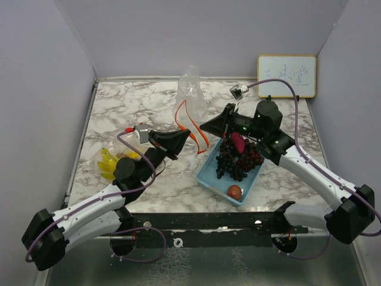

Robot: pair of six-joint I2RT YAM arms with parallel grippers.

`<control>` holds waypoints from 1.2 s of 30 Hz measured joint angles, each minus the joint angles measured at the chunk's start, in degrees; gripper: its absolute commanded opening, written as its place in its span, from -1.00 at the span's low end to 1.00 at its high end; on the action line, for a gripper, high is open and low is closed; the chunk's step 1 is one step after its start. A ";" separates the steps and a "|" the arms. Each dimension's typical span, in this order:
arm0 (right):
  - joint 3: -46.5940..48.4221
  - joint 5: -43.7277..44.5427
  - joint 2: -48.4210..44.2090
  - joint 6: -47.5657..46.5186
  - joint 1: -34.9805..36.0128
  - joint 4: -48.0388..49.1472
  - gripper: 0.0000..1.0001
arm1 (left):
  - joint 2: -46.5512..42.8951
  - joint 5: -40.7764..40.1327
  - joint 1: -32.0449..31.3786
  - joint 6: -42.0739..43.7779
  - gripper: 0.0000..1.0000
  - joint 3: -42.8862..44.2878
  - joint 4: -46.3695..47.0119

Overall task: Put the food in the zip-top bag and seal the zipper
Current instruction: Open the zipper of the food storage bag, then pick up the fake vegetable from the bin.

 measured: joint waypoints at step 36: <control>3.48 32.24 -3.23 -17.14 0.42 -23.28 0.71 | -5.38 -25.92 0.04 4.66 -1.00 21.03 -70.66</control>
